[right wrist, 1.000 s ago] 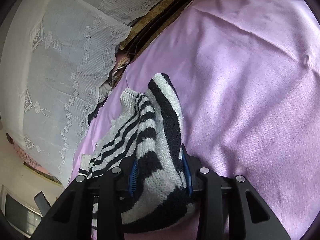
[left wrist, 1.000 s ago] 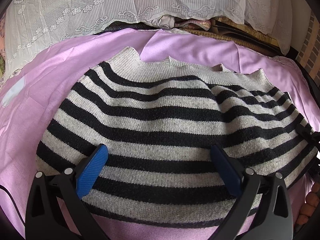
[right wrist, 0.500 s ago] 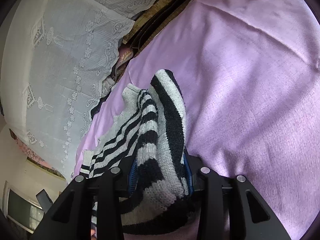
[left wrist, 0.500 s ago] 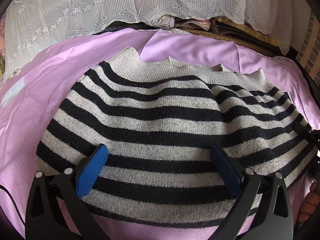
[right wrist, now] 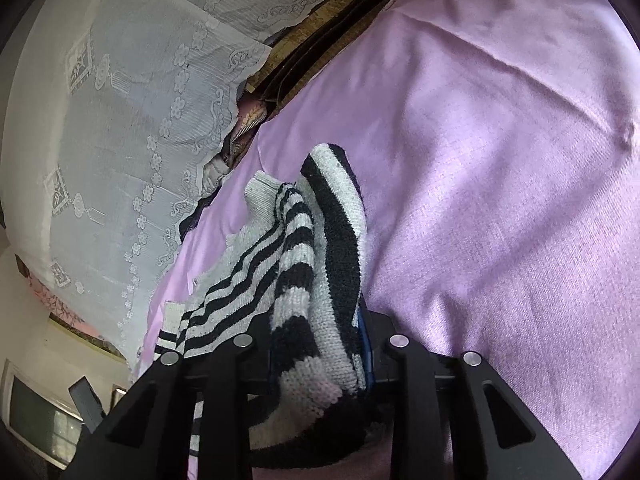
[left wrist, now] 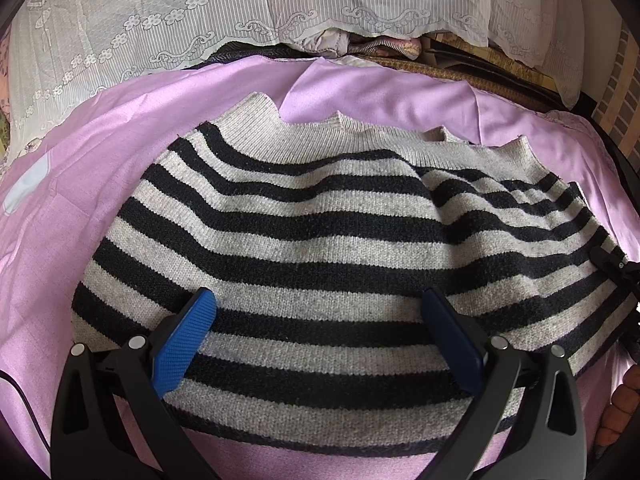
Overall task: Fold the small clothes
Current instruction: 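Lift the held side edge with the right gripper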
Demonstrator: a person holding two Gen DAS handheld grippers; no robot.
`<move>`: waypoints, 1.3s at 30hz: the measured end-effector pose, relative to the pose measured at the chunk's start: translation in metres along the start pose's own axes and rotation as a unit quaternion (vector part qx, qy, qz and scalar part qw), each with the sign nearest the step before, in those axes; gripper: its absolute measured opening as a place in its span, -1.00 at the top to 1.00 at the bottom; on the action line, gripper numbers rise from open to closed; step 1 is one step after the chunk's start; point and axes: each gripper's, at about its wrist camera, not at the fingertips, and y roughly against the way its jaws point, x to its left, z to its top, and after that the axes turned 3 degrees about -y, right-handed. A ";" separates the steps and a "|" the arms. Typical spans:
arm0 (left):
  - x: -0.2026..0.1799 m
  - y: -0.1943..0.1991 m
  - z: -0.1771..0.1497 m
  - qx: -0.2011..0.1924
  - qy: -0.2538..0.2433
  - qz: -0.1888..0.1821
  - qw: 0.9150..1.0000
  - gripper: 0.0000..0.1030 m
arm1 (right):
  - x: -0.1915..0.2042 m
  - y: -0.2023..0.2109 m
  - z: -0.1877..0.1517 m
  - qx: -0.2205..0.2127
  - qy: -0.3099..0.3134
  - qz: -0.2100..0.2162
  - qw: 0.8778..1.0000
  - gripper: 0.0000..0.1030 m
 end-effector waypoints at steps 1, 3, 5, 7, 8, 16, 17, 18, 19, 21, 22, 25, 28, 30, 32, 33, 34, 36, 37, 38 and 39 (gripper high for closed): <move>0.000 -0.001 0.000 0.000 -0.001 0.000 1.000 -0.92 | 0.003 0.001 -0.001 -0.003 0.007 -0.006 1.000 0.45; 0.001 0.002 0.001 -0.006 -0.002 -0.008 1.000 -0.91 | 0.007 0.002 -0.003 -0.010 0.020 -0.015 1.000 0.45; 0.000 0.012 -0.001 -0.026 -0.009 -0.044 0.999 -0.91 | 0.013 0.004 -0.005 -0.018 0.038 -0.025 0.999 0.45; -0.009 0.017 -0.001 -0.038 -0.027 -0.043 0.998 -0.91 | 0.017 0.005 -0.006 -0.023 0.048 -0.033 0.998 0.45; -0.015 0.014 -0.002 -0.029 -0.039 -0.029 0.998 -0.91 | 0.017 0.005 -0.006 -0.023 0.048 -0.034 0.998 0.45; -0.020 0.001 0.000 0.002 -0.051 -0.016 0.999 -0.92 | 0.012 0.003 -0.005 -0.015 0.040 -0.033 0.999 0.45; -0.018 0.002 0.000 0.002 -0.047 -0.020 0.999 -0.92 | 0.013 0.004 -0.006 -0.019 0.042 -0.032 0.998 0.46; -0.017 0.003 0.000 0.000 -0.043 -0.026 0.999 -0.92 | 0.015 0.006 -0.007 -0.026 0.047 -0.032 0.998 0.46; -0.014 0.004 0.000 -0.002 -0.040 -0.030 0.999 -0.92 | 0.020 0.009 -0.009 -0.035 0.058 -0.033 0.997 0.46; -0.013 0.005 0.000 -0.004 -0.036 -0.035 0.999 -0.92 | 0.028 0.013 -0.013 -0.048 0.082 -0.040 0.995 0.46; -0.012 0.005 0.000 -0.004 -0.035 -0.036 0.999 -0.92 | 0.031 0.014 -0.014 -0.051 0.090 -0.044 0.994 0.46; -0.010 0.008 0.000 -0.008 -0.032 -0.039 0.999 -0.92 | 0.028 0.014 -0.013 -0.048 0.083 -0.042 0.995 0.46; -0.004 0.011 0.001 -0.008 -0.023 -0.045 0.999 -0.92 | 0.030 0.015 -0.012 -0.047 0.084 -0.045 0.994 0.46; 0.003 0.015 0.003 -0.005 -0.011 -0.045 0.999 -0.92 | 0.032 0.017 -0.013 -0.049 0.081 -0.046 0.994 0.46; 0.014 0.018 0.007 -0.003 0.006 -0.040 0.999 -0.92 | 0.032 0.019 -0.013 -0.048 0.062 -0.041 0.996 0.47; 0.020 0.020 0.009 -0.004 0.015 -0.040 0.999 -0.92 | 0.033 0.021 -0.013 -0.046 0.050 -0.035 0.997 0.47; 0.025 0.021 0.011 -0.005 0.024 -0.041 0.999 -0.92 | 0.034 0.023 -0.014 -0.047 0.044 -0.029 0.997 0.47; 0.033 0.024 0.014 -0.007 0.037 -0.045 0.998 -0.92 | 0.043 0.028 -0.016 -0.053 0.052 -0.025 0.997 0.47; 0.035 0.025 0.015 -0.007 0.038 -0.044 0.998 -0.92 | 0.049 0.030 -0.018 -0.058 0.063 -0.026 0.996 0.47; 0.037 0.026 0.016 -0.009 0.038 -0.041 0.998 -0.92 | 0.055 0.032 -0.020 -0.062 0.071 -0.025 0.995 0.47; 0.038 0.027 0.017 -0.012 0.036 -0.034 0.999 -0.92 | 0.060 0.034 -0.022 -0.065 0.077 -0.023 0.995 0.48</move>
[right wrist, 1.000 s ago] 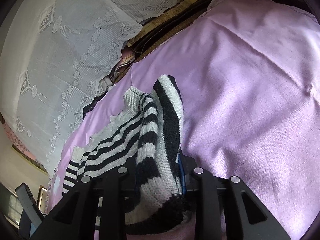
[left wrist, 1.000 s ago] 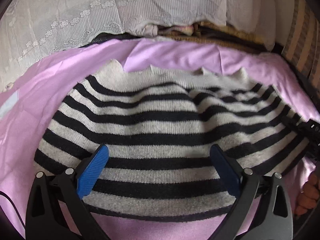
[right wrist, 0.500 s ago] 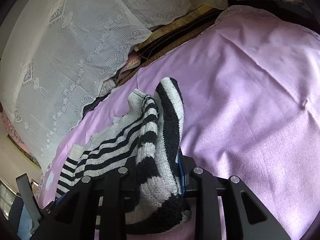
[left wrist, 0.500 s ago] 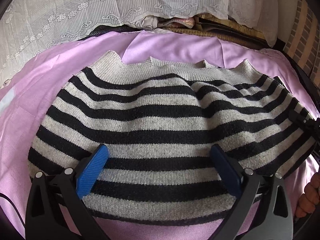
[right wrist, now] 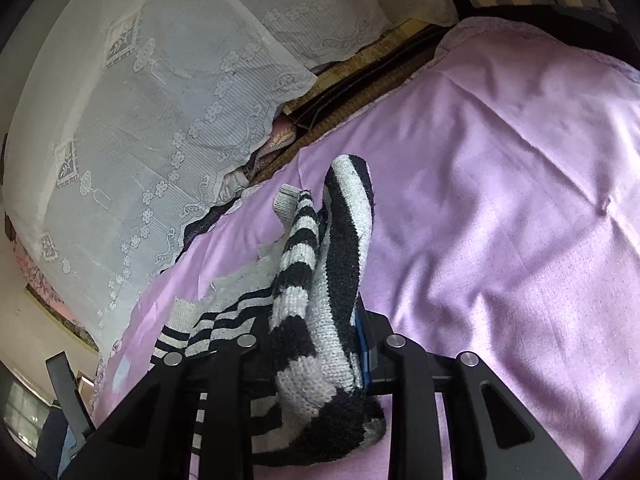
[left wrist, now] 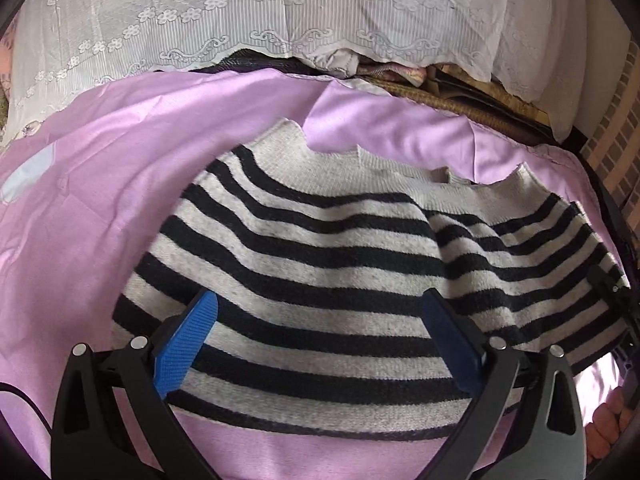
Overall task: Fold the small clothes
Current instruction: 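Lift the held side edge with the right gripper, then fold the held side over the sweater body with the right gripper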
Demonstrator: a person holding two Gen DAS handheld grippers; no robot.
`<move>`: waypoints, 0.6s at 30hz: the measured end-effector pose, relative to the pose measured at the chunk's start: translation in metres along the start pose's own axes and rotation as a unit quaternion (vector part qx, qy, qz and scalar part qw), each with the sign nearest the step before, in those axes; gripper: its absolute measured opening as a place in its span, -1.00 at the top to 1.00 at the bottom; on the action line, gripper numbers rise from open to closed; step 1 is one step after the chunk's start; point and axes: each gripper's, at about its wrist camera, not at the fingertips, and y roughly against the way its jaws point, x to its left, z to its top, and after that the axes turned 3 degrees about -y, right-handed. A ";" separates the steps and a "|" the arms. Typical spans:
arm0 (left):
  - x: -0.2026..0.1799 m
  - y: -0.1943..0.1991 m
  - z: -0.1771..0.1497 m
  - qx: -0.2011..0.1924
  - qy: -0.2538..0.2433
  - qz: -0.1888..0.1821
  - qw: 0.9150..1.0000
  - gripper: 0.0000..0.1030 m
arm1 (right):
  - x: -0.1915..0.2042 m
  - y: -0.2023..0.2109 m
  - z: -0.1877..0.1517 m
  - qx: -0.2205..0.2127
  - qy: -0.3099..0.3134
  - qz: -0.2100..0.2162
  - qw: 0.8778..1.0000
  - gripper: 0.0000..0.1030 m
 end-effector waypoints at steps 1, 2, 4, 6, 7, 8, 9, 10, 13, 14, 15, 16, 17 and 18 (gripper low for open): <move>0.001 0.002 0.001 -0.002 -0.004 0.006 1.000 -0.92 | 0.006 0.002 -0.001 -0.003 0.007 0.002 1.000 0.48; 0.003 0.004 0.003 -0.006 -0.010 0.014 1.000 -0.92 | 0.011 0.004 -0.002 -0.005 0.012 0.003 1.000 0.48; 0.010 0.010 0.005 -0.013 -0.027 0.029 0.999 -0.92 | 0.021 0.005 -0.003 -0.007 0.021 0.001 1.000 0.48; 0.020 0.019 0.006 -0.026 -0.062 0.048 0.997 -0.92 | 0.028 0.005 -0.003 -0.007 0.021 -0.001 1.000 0.48; 0.028 0.024 0.006 -0.036 -0.080 0.069 0.994 -0.92 | 0.031 0.004 -0.003 -0.008 0.018 -0.001 1.000 0.48; 0.038 0.029 0.005 -0.045 -0.098 0.100 0.989 -0.92 | 0.034 0.002 -0.003 -0.008 0.016 0.000 1.000 0.48; 0.051 0.033 0.004 -0.049 -0.106 0.125 0.985 -0.92 | 0.037 0.000 -0.002 -0.008 0.015 0.000 1.000 0.48; 0.063 0.033 0.005 -0.048 -0.106 0.137 0.984 -0.92 | 0.041 -0.001 -0.002 -0.008 0.013 0.000 1.000 0.48; 0.115 0.025 0.000 -0.019 -0.055 0.132 0.989 -0.92 | 0.055 -0.004 -0.002 -0.010 0.013 0.003 1.000 0.48; 0.131 0.018 -0.003 -0.007 -0.030 0.124 0.992 -0.92 | 0.058 -0.004 -0.002 -0.011 0.015 0.002 1.000 0.48; 0.148 0.007 -0.005 0.007 0.002 0.116 0.993 -0.92 | 0.063 -0.005 -0.002 -0.011 0.016 0.001 1.000 0.48; 0.160 -0.003 -0.007 0.024 0.029 0.111 0.993 -0.92 | 0.067 -0.005 -0.002 -0.011 0.017 0.000 1.000 0.48; 0.171 -0.013 -0.009 0.044 0.056 0.102 0.992 -0.91 | 0.071 -0.006 -0.001 -0.009 0.016 0.000 1.000 0.49; 0.172 -0.011 -0.008 0.037 0.060 0.104 0.992 -0.91 | 0.074 -0.007 -0.001 -0.008 0.015 0.000 1.000 0.49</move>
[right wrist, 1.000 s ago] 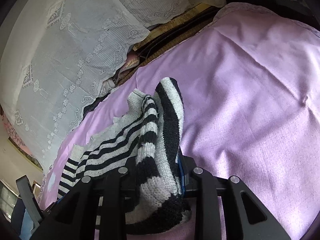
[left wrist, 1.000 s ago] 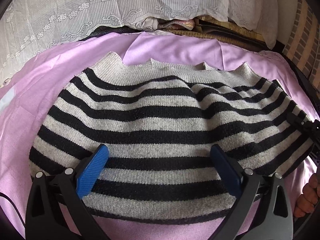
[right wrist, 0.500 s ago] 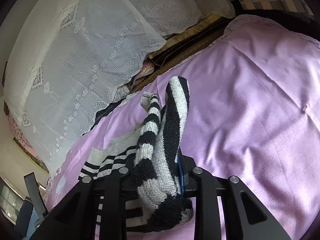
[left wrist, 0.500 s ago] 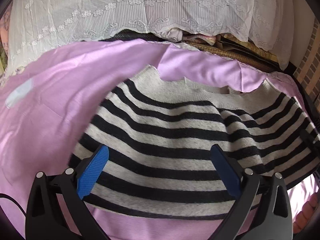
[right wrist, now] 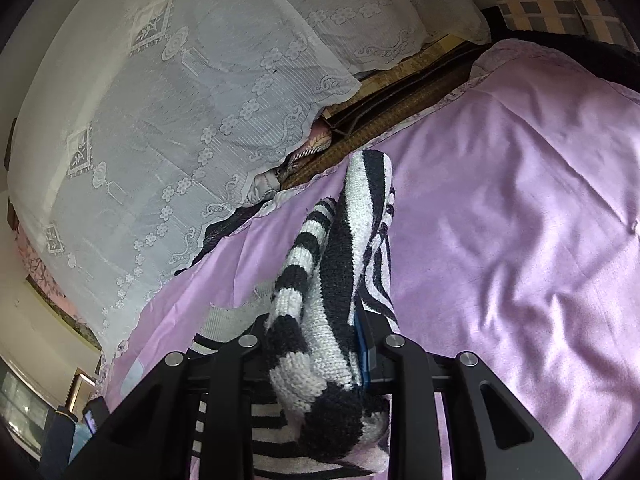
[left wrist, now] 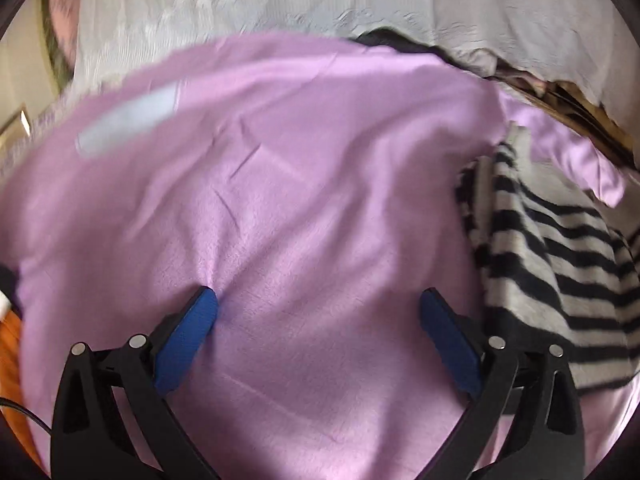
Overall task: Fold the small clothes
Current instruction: 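Fold the held side over the sweater body with the right gripper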
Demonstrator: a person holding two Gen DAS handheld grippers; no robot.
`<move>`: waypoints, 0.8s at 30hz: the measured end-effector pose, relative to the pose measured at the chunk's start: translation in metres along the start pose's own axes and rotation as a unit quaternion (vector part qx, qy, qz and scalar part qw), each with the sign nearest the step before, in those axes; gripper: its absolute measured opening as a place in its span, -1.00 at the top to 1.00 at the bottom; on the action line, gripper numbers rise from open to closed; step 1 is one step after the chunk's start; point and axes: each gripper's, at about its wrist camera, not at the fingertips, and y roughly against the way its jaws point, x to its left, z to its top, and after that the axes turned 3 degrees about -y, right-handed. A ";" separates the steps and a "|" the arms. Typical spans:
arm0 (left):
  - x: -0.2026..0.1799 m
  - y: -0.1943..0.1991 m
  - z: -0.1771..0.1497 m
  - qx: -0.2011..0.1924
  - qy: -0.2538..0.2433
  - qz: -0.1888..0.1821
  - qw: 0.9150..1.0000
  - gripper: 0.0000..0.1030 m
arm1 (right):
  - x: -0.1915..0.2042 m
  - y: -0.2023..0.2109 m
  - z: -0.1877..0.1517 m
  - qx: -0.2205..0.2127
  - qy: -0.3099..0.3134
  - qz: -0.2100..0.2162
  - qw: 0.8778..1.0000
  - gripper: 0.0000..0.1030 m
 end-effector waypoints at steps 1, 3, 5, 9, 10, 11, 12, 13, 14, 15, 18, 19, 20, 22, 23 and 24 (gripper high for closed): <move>-0.003 0.005 -0.002 -0.012 -0.003 0.003 1.000 -0.91 | 0.004 0.000 0.000 0.002 0.000 -0.001 1.000 0.49; -0.013 0.008 -0.004 -0.023 -0.025 0.018 0.999 -0.91 | 0.010 -0.002 0.001 0.004 0.003 -0.007 1.000 0.49; -0.024 0.005 -0.007 -0.018 -0.050 0.045 0.998 -0.91 | 0.014 -0.004 0.000 0.010 0.000 -0.010 1.000 0.49; -0.016 0.004 -0.003 -0.011 -0.032 0.029 0.999 -0.91 | 0.030 -0.008 -0.003 0.016 0.000 -0.014 1.000 0.49; -0.014 0.004 -0.003 -0.011 -0.026 0.025 0.999 -0.91 | 0.035 -0.009 -0.003 0.017 0.001 -0.015 1.000 0.49; -0.012 0.005 -0.003 -0.011 -0.023 0.022 0.999 -0.91 | 0.040 -0.010 -0.004 0.017 0.002 -0.015 1.000 0.49; -0.012 0.006 -0.003 -0.012 -0.023 0.023 0.999 -0.91 | 0.045 -0.011 -0.005 0.018 0.004 -0.016 1.000 0.50; -0.015 0.006 -0.003 -0.012 -0.026 0.026 0.999 -0.91 | 0.053 -0.013 -0.006 0.017 0.007 -0.015 1.000 0.50; -0.017 0.005 -0.003 -0.012 -0.027 0.028 0.999 -0.91 | 0.059 -0.014 -0.008 0.017 0.011 -0.015 1.000 0.50; -0.017 0.005 -0.003 -0.012 -0.028 0.029 0.999 -0.91 | 0.067 -0.016 -0.009 0.017 0.017 -0.014 1.000 0.50; -0.015 0.005 -0.003 -0.011 -0.023 0.023 0.999 -0.91 | 0.088 -0.022 -0.015 0.020 0.028 -0.008 0.999 0.51; -0.014 0.005 -0.002 -0.011 -0.021 0.021 0.999 -0.91 | 0.097 -0.024 -0.017 0.022 0.032 -0.004 0.999 0.51; -0.014 0.004 -0.002 -0.010 -0.020 0.020 1.000 -0.91 | 0.105 -0.027 -0.019 0.023 0.037 0.000 0.999 0.51; -0.014 0.004 -0.001 -0.010 -0.019 0.021 1.000 -0.91 | 0.122 -0.032 -0.026 0.028 0.046 0.008 0.999 0.51; -0.014 0.004 -0.001 -0.010 -0.018 0.020 1.000 -0.91 | 0.130 -0.035 -0.031 0.031 0.050 0.012 0.998 0.51; -0.014 0.003 0.000 -0.009 -0.016 0.019 1.000 -0.91 | 0.138 -0.037 -0.036 0.034 0.054 0.017 0.998 0.51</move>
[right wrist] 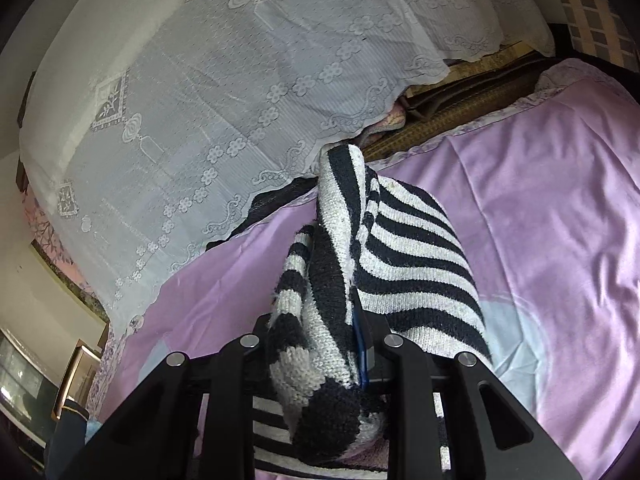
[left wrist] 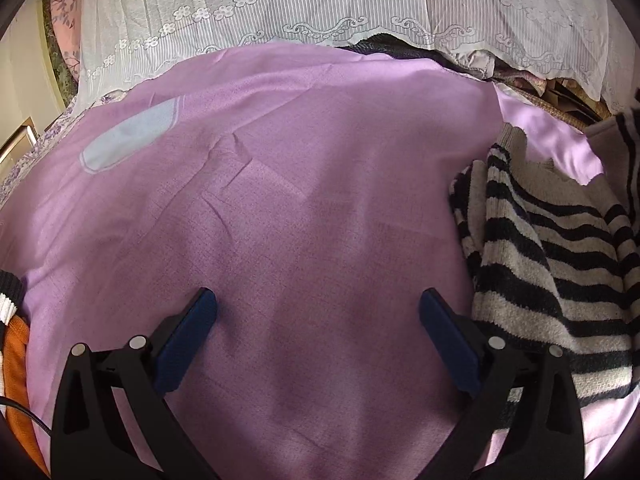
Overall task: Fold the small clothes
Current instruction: 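Fold the held side over the sweater body with the right gripper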
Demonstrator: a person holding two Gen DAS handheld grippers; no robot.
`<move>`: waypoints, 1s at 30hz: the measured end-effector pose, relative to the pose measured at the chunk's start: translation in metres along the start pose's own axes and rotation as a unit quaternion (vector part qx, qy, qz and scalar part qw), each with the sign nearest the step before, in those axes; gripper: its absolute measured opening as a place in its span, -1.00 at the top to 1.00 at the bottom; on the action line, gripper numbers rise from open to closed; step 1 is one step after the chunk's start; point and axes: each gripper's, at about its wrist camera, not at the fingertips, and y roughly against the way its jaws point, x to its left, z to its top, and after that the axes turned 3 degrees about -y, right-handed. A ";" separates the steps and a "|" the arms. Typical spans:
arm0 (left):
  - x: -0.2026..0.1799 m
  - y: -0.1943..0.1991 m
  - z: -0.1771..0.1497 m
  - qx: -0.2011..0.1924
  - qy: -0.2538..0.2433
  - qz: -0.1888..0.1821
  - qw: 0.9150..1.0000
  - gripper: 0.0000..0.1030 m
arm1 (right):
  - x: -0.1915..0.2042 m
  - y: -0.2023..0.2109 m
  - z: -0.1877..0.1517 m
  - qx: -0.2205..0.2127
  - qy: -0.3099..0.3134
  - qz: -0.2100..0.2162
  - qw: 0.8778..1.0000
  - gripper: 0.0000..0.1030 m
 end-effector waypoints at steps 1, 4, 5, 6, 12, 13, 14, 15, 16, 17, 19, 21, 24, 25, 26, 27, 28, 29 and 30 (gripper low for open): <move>0.000 0.000 0.000 0.000 0.002 -0.001 1.000 -0.91 | 0.011 -0.005 -0.006 0.005 0.006 0.006 1.000 0.51; 0.002 -0.001 0.001 0.001 0.010 -0.007 1.000 -0.91 | 0.040 -0.019 -0.025 0.019 0.029 0.016 0.999 0.51; 0.003 -0.001 0.001 0.001 0.012 -0.008 1.000 -0.92 | 0.048 -0.024 -0.032 0.023 0.037 0.017 0.999 0.51; 0.004 -0.001 0.002 0.001 0.015 -0.011 1.000 -0.91 | 0.057 -0.030 -0.041 0.029 0.048 0.017 0.998 0.51; 0.007 -0.003 0.003 0.004 0.024 -0.008 1.000 -0.91 | 0.076 -0.075 -0.103 0.091 0.111 -0.017 0.989 0.50; 0.006 -0.003 0.003 0.005 0.023 -0.006 1.000 -0.91 | 0.074 -0.081 -0.112 0.099 0.118 -0.022 0.988 0.50; 0.006 -0.004 0.003 0.005 0.022 -0.003 1.000 -0.91 | 0.074 -0.081 -0.117 0.093 0.129 -0.025 0.987 0.50; 0.005 -0.004 0.003 0.006 0.020 0.001 1.000 -0.92 | 0.077 -0.080 -0.121 0.086 0.142 -0.029 0.986 0.50; 0.004 -0.005 0.003 0.007 0.017 0.006 1.000 -0.92 | 0.080 -0.078 -0.123 0.083 0.153 -0.033 0.984 0.50; 0.003 -0.006 0.004 0.008 0.015 0.009 1.000 -0.92 | 0.081 -0.078 -0.124 0.084 0.154 -0.034 0.984 0.50; 0.003 -0.006 0.004 0.008 0.014 0.011 1.000 -0.92 | 0.080 -0.077 -0.122 0.085 0.148 -0.034 0.985 0.50; 0.004 -0.006 0.004 0.008 0.016 0.011 1.000 -0.92 | 0.079 -0.077 -0.121 0.086 0.145 -0.033 0.985 0.50; 0.004 -0.007 0.004 0.009 0.015 0.014 1.000 -0.92 | 0.084 -0.081 -0.123 0.096 0.171 -0.043 0.980 0.43; 0.003 -0.008 0.004 0.010 0.011 0.017 1.000 -0.92 | 0.087 -0.084 -0.124 0.099 0.189 -0.045 0.976 0.37; 0.002 -0.008 0.004 0.009 0.008 0.019 1.000 -0.92 | 0.088 -0.085 -0.124 0.104 0.198 -0.044 0.974 0.28; 0.003 -0.008 0.005 0.008 0.009 0.017 1.000 -0.92 | 0.088 -0.085 -0.122 0.112 0.199 -0.034 0.973 0.12; 0.004 -0.009 0.005 0.008 0.011 0.014 1.000 -0.92 | 0.087 -0.082 -0.120 0.122 0.193 -0.015 0.974 0.10; 0.005 -0.009 0.005 0.009 0.012 0.012 1.000 -0.92 | 0.086 -0.079 -0.117 0.124 0.186 -0.006 0.975 0.09; 0.006 -0.009 0.005 0.008 0.013 0.009 1.000 -0.92 | 0.084 -0.073 -0.114 0.123 0.175 0.009 0.977 0.10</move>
